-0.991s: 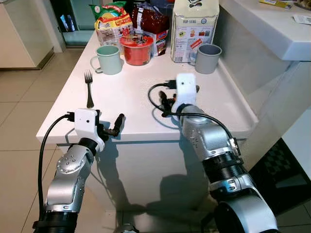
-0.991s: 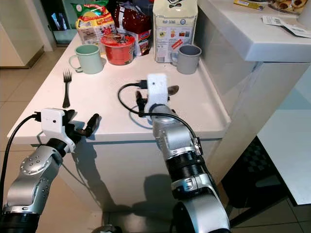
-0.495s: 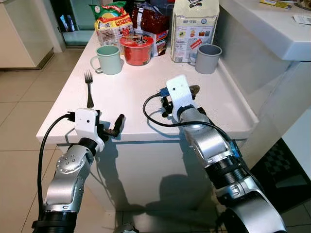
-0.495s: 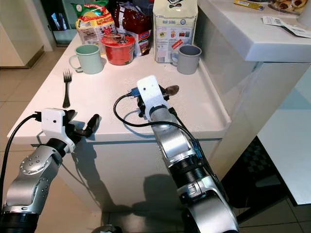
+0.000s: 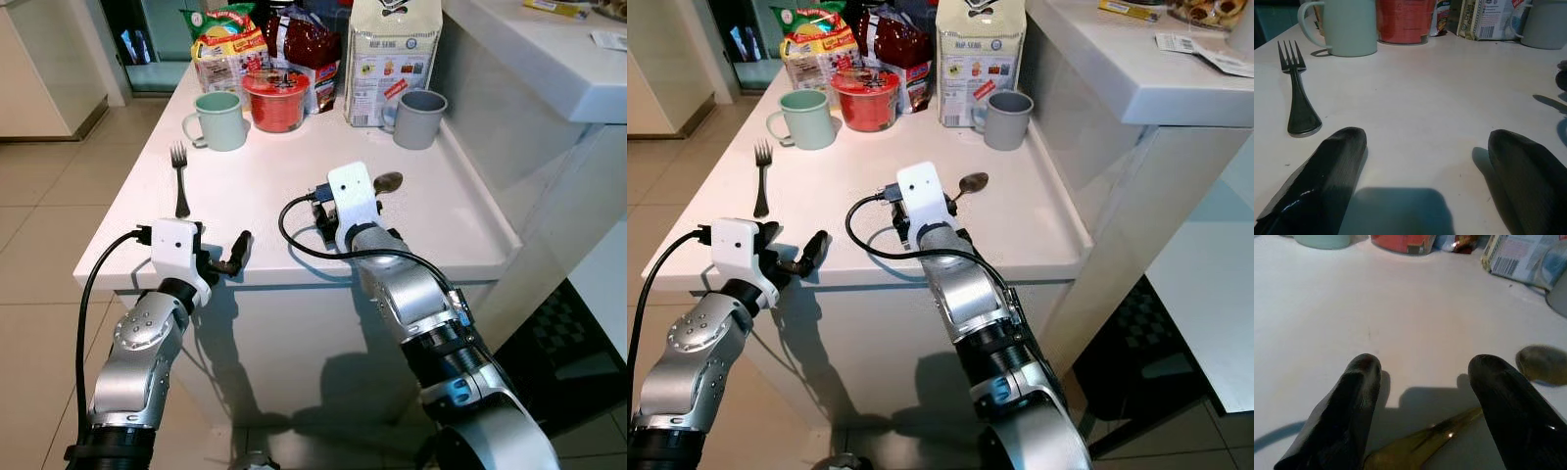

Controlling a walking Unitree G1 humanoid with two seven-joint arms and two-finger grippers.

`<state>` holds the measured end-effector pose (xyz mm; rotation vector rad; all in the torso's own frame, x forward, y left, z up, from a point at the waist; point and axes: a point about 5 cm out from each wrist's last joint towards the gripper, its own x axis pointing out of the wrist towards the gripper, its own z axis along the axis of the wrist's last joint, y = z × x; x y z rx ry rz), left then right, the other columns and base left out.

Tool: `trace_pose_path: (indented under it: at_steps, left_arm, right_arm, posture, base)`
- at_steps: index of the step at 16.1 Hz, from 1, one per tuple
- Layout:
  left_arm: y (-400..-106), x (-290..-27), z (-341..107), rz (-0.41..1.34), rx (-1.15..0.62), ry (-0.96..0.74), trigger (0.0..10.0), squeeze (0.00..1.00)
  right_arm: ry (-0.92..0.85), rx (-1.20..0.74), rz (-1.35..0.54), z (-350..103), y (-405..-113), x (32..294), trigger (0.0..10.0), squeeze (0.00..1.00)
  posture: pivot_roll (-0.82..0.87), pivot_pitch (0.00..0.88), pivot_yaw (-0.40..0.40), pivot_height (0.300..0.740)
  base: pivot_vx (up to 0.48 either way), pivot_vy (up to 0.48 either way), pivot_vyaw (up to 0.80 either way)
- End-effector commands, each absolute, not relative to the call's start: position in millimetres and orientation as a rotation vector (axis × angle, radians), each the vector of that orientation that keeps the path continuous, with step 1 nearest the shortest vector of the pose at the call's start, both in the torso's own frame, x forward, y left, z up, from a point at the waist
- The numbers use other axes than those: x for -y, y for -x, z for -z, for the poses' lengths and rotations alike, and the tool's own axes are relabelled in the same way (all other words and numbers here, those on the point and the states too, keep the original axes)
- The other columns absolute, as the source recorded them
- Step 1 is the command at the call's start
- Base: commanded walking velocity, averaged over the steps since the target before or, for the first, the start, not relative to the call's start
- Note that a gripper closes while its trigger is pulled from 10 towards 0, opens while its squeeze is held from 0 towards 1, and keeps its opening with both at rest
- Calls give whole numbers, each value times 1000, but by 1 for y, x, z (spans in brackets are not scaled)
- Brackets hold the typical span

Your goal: Setting the table

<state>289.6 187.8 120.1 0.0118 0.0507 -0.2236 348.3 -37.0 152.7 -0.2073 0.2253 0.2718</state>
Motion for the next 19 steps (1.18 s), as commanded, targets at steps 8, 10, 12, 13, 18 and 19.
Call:
trace_pose_path:
  at_steps: [8,10,12,13,18,19]
  left_arm:
    - [-294,-186,-127,211,-26,-28,10000,0]
    - [-293,-186,-126,208,-27,-29,10000,0]
    - [-292,-186,-125,202,-28,-26,10000,0]
    - [-292,-186,-125,200,-27,-25,10000,0]
    - [-292,-185,-125,199,-28,-24,10000,0]
    - [-292,-185,-124,200,-29,-24,10000,0]
  right_arm:
    - [275,-427,-209,-137,-353,48,10000,0]
    - [285,-423,-204,-137,-353,49,10000,0]
    - [322,-391,-193,-144,-357,53,10000,0]
    - [334,-386,-185,-145,-358,56,10000,0]
    - [356,-371,-140,-150,-364,75,10000,0]
    - [360,-373,-136,-149,-364,79,10000,0]
  posture:
    - [163,0,-9,740]
    - [164,0,-12,740]
    - [166,0,-19,740]
    - [165,0,-19,740]
    - [158,0,-19,740]
    - [155,0,-19,740]
  base:
    - [0,0,0]
    - [0,0,0]
    - [0,0,0]
    - [0,0,0]
    - [0,0,0]
    - [0,0,0]
